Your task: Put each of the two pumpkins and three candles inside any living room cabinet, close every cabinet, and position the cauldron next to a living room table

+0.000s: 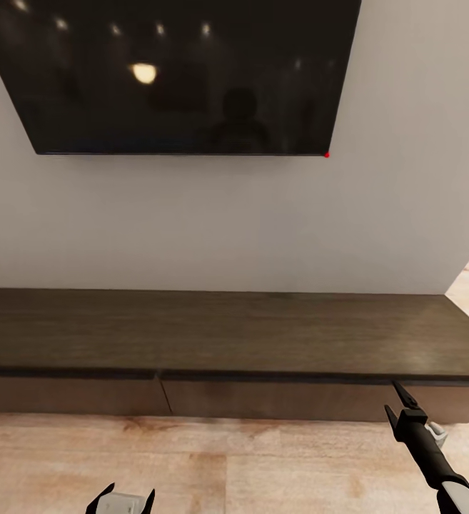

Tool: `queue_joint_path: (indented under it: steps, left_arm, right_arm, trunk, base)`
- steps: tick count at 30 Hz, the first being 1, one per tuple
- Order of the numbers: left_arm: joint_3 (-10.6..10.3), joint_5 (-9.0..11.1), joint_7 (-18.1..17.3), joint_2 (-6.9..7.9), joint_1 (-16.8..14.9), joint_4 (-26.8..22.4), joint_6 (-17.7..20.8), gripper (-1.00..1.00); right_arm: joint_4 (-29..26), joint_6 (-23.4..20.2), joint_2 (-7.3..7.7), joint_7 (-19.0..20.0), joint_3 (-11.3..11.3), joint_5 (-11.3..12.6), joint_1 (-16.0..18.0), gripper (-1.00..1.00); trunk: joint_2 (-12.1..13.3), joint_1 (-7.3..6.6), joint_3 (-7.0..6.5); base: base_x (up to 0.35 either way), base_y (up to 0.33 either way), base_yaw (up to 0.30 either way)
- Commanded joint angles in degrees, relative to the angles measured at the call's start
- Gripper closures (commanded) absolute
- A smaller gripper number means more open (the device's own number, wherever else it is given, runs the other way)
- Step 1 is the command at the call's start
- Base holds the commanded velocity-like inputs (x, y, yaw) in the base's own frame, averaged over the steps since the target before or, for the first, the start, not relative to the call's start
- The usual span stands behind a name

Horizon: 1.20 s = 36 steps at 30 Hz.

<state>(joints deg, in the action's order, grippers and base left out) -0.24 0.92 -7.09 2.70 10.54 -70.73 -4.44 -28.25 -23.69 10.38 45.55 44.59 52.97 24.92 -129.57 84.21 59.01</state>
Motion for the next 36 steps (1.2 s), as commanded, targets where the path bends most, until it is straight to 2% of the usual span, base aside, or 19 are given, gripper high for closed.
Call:
queue_joint_path:
  steps: [1,10,21,28,36]
  left_arm:
    - [0.0,0.1,-0.1,0.03,0.0,0.0,-0.1,-1.0]
    - [0.0,0.1,-0.1,0.03,0.0,0.1,-0.1,-1.0]
    - [0.0,0.1,-0.1,0.03,0.1,0.1,-0.1,-1.0]
    - [0.0,0.1,-0.1,0.03,0.1,0.1,-0.3,-1.0]
    - [0.0,0.0,-0.1,0.03,0.1,0.1,-0.4,-1.0]
  right_arm:
    - [0.0,-0.5,0.0,0.1,0.1,0.4,0.0,-1.0]
    - [0.0,-0.5,0.03,0.1,0.1,0.4,0.0,-1.0]
    - [0.0,-0.5,-0.01,0.1,0.1,0.4,0.0,-1.0]
    - [0.0,-0.5,0.06,0.2,0.2,0.4,0.0,-1.0]
    - [0.0,-0.5,0.08,3.5,0.2,0.4,-0.1,-1.0]
  trunk:
    - [-0.4,0.22,0.22]
    - [-4.0,2.2,1.84]
    - [-4.0,2.2,1.84]
    - [-6.8,3.73,3.09]
    - [-6.8,3.73,3.09]
  base:
    - [0.006,-0.001,0.0]
    - [0.001,0.0,0.0]
    - [0.0,0.0,0.0]
    - [0.0,0.0,0.0]
    - [0.0,0.0,0.0]
